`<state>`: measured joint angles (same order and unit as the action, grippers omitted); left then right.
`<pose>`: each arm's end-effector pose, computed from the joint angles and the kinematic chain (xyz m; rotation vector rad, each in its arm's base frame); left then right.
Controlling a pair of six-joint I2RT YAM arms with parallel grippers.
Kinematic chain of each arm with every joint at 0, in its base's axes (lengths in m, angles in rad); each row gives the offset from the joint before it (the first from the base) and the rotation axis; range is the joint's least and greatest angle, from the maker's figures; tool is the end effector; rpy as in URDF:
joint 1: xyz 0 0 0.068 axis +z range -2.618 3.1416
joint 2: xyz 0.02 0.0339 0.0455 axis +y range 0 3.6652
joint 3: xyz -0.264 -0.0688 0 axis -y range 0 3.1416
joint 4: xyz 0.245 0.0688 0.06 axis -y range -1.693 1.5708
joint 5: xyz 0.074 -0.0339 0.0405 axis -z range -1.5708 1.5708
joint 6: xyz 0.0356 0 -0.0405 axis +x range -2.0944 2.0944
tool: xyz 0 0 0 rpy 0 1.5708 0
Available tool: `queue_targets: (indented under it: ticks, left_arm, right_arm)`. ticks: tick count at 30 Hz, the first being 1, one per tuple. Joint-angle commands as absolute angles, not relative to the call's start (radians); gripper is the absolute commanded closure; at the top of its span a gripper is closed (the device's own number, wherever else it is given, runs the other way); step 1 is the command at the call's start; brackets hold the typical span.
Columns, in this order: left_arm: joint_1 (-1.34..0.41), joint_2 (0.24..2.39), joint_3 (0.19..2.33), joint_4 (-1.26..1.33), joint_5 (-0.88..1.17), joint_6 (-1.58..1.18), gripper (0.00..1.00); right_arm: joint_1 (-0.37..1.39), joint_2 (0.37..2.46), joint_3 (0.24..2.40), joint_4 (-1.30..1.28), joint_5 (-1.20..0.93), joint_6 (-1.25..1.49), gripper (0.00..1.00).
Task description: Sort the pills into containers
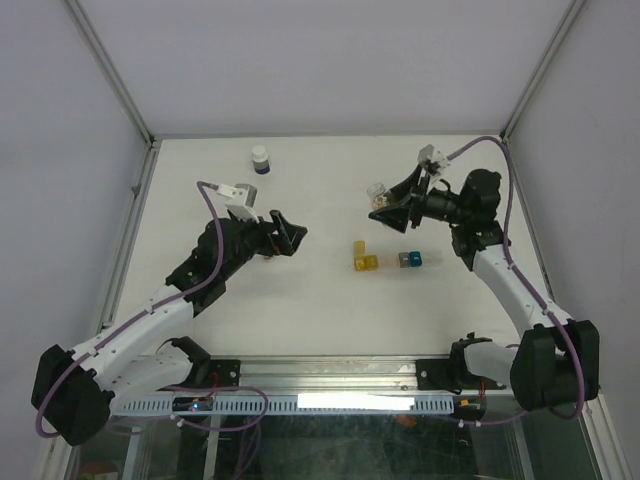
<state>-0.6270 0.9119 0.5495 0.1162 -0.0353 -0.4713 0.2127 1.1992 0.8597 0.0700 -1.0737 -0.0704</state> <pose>0.1748 -0.1251 0.2648 0.1205 1.8772 -0.7372 0.2503 0.0861 0.3102 -0.9791 1.5379 1.0757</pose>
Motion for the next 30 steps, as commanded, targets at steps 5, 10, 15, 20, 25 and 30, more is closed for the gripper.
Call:
queue_targets:
  ticks: [5, 10, 15, 20, 25, 30]
  left_arm:
    - [-0.622, 1.109, 0.801, -0.339, -0.221, -0.428, 0.01]
    - [-0.609, 1.303, 0.908, -0.429, -0.341, -0.392, 0.07]
    - [-0.558, 1.473, 0.971, -0.443, -0.312, -0.362, 0.24]
    - [-0.526, 1.550, 0.992, -0.443, -0.304, -0.345, 0.30]
    - [-0.496, 1.608, 1.000, -0.442, -0.253, -0.323, 0.34]
    - [-0.493, 1.635, 1.009, -0.441, -0.206, -0.319, 0.38]
  right_arm:
    - [0.175, 1.122, 0.656, 1.354, -1.176, 0.886, 1.00]
    - [0.128, 1.076, 0.636, 1.072, -1.217, 0.643, 1.00]
    - [0.123, 1.115, 0.653, 1.073, -1.253, 0.669, 1.00]
    - [0.118, 1.128, 0.649, 1.075, -1.259, 0.670, 1.00]
    - [0.118, 1.154, 0.656, 1.072, -1.265, 0.663, 1.00]
    - [0.119, 1.162, 0.659, 1.057, -1.264, 0.656, 1.00]
